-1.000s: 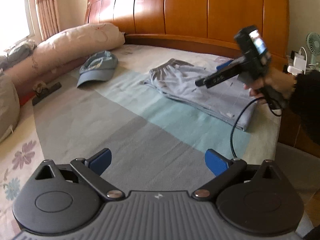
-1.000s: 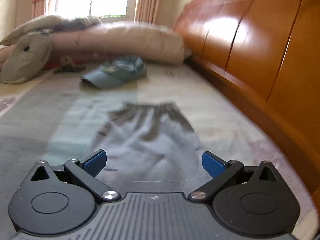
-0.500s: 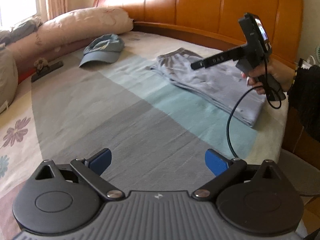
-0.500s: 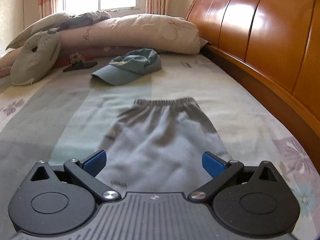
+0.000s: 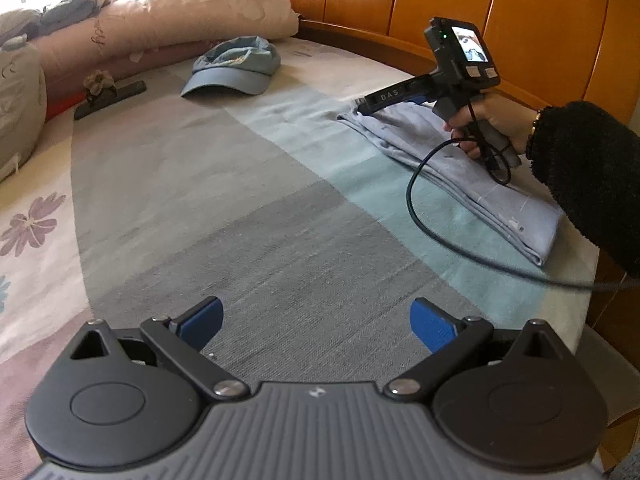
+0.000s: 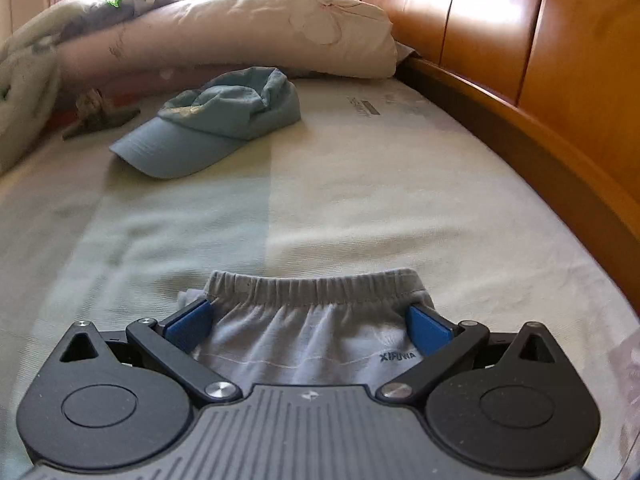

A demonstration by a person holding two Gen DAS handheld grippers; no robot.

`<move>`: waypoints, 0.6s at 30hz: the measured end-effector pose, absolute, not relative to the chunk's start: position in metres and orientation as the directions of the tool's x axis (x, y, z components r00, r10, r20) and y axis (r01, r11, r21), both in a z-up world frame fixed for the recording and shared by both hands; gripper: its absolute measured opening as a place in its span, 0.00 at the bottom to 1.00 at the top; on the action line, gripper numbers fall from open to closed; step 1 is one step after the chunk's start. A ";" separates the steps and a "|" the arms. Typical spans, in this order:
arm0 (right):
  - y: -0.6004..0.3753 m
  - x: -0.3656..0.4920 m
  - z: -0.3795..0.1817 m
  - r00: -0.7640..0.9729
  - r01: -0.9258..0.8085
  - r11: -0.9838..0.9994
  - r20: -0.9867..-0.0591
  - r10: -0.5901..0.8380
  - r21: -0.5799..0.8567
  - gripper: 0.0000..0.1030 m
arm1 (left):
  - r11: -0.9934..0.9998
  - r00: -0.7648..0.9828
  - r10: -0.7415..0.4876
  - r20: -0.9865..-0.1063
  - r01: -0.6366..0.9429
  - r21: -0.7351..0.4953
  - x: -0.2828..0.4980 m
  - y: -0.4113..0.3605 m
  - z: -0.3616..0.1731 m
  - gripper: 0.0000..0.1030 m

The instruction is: Fold clothes

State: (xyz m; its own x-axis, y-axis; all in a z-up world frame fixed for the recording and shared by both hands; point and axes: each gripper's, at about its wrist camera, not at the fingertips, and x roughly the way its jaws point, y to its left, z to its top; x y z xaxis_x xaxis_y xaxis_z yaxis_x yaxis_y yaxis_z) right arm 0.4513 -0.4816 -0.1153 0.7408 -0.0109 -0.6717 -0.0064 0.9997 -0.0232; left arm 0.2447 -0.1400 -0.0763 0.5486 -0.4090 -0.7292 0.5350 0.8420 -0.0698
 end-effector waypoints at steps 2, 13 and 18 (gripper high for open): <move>-0.481 0.451 -0.115 0.739 -0.015 0.999 -0.673 -0.009 -0.030 1.00 | 0.840 0.540 -0.415 -0.732 0.537 -0.079 0.245 -0.141 -0.077 0.97; -0.446 0.398 -0.106 0.709 -0.128 0.987 -0.705 0.021 -0.099 1.00 | 0.850 0.571 -0.409 -0.712 0.522 -0.069 0.232 -0.137 -0.064 0.97; -0.419 0.381 -0.102 0.711 -0.161 0.973 -0.703 -0.003 -0.167 1.00 | 0.846 0.594 -0.402 -0.697 0.532 -0.035 0.215 -0.132 -0.051 0.97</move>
State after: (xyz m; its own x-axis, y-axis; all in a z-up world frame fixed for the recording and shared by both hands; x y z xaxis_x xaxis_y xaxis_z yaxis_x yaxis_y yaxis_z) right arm 0.3811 -0.4194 -0.1021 0.7110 -0.0031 -0.7032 -0.1613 0.9726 -0.1674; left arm 0.2154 -0.1323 -0.0510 0.5942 -0.4021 -0.6966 0.5317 0.8462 -0.0348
